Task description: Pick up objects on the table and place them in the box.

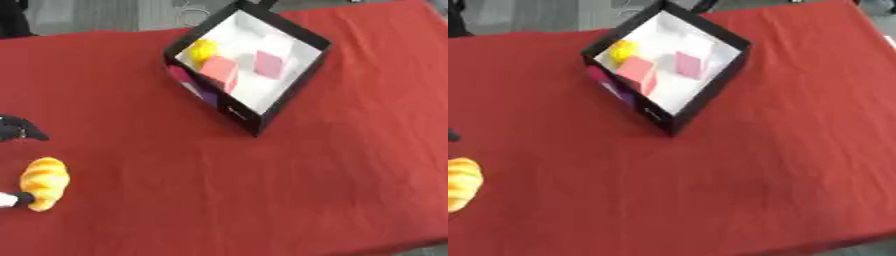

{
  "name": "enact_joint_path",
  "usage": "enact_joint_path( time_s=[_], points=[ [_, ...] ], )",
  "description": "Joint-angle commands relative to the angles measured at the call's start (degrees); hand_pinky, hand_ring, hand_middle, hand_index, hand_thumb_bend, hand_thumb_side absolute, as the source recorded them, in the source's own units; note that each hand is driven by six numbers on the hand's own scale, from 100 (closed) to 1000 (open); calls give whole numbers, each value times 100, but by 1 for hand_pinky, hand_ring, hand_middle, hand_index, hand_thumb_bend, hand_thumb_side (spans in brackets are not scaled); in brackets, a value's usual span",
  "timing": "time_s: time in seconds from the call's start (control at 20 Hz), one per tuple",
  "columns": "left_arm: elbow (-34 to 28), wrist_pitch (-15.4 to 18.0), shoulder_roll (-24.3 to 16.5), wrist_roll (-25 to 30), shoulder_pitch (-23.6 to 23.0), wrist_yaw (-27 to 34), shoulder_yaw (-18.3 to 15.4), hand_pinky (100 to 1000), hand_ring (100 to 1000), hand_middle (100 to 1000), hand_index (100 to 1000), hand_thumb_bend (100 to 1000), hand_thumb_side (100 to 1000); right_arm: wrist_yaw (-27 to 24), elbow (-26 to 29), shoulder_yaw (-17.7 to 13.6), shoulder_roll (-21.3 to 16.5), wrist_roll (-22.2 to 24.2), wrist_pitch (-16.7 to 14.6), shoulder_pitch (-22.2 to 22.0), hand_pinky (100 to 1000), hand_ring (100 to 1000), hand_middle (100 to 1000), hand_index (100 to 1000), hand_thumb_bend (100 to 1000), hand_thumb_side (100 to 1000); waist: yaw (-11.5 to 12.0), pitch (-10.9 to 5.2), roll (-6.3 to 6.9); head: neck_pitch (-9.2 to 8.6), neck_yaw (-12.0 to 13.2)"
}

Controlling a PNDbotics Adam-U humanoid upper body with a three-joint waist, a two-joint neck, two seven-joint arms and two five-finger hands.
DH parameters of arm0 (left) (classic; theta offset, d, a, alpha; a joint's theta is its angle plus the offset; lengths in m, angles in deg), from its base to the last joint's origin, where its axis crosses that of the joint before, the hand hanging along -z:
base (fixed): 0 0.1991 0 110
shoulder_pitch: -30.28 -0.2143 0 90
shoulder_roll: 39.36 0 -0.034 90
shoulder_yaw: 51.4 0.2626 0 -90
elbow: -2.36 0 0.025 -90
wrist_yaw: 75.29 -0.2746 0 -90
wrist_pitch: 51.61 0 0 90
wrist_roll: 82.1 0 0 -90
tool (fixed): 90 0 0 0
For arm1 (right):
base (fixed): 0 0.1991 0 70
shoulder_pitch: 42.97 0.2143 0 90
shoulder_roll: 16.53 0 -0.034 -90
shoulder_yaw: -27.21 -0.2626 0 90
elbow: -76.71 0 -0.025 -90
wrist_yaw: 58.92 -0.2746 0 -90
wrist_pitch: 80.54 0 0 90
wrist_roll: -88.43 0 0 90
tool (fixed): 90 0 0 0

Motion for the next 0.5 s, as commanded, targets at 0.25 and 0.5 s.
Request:
enact_joint_path(
  time_s=[0.25, 0.5],
  points=[
    [360, -13, 143, 218, 308, -176, 161, 772, 781, 701, 845, 561, 530, 47, 33, -32, -79, 39, 11, 45, 904, 846, 812, 900, 100, 665, -30, -29, -81, -14, 71],
    [450, -16, 222, 420, 367, -402, 221, 769, 777, 696, 835, 561, 494, 54, 32, -39, -74, 44, 10, 41, 904, 847, 813, 901, 100, 670, -31, -24, -73, -12, 91]
  ],
)
